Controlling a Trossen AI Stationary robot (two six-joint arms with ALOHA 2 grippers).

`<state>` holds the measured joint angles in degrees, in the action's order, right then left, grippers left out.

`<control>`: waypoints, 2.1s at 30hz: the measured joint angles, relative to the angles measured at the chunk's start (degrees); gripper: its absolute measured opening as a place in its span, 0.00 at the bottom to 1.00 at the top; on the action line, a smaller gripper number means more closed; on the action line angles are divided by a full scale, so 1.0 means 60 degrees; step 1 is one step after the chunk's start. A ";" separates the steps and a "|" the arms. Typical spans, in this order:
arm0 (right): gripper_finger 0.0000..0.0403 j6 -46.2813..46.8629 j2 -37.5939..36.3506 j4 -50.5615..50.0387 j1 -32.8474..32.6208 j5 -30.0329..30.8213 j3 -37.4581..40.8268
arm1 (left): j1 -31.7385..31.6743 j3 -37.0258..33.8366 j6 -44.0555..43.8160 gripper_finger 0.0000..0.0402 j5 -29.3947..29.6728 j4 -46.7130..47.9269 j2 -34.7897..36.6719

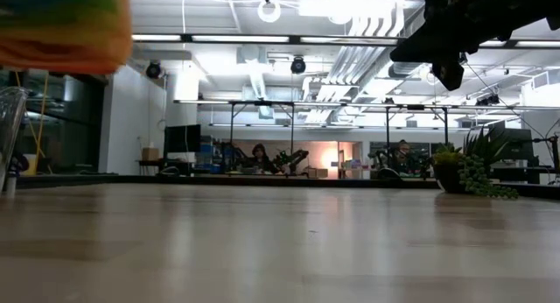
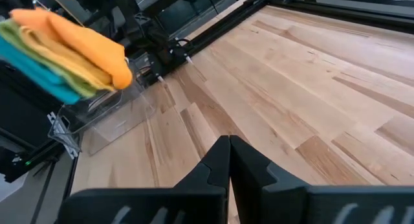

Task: Fold microfiber towels
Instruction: Put the stacked microfiber cloths into the transparent bin

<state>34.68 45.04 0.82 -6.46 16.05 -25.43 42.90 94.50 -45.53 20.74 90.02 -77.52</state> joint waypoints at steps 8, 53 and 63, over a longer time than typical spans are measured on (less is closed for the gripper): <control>0.00 0.0682 0.0000 -0.0416 -0.0002 0.0109 0.0000 | 0.1678 0.0000 -0.0962 0.05 0.0103 0.0000 0.0000; 0.00 0.1938 0.0000 -0.0813 -0.0011 0.0011 0.0004 | 0.3412 -0.4870 -0.3384 0.05 -0.0281 -0.0013 -0.0455; 0.00 0.1929 0.0003 -0.0812 -0.0011 0.0050 0.0003 | 0.3755 -0.4867 -0.3860 0.05 -0.0123 -0.2213 -0.0555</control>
<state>46.25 45.05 -4.05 -6.52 16.35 -25.41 65.43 65.30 -68.69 20.00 76.74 -80.84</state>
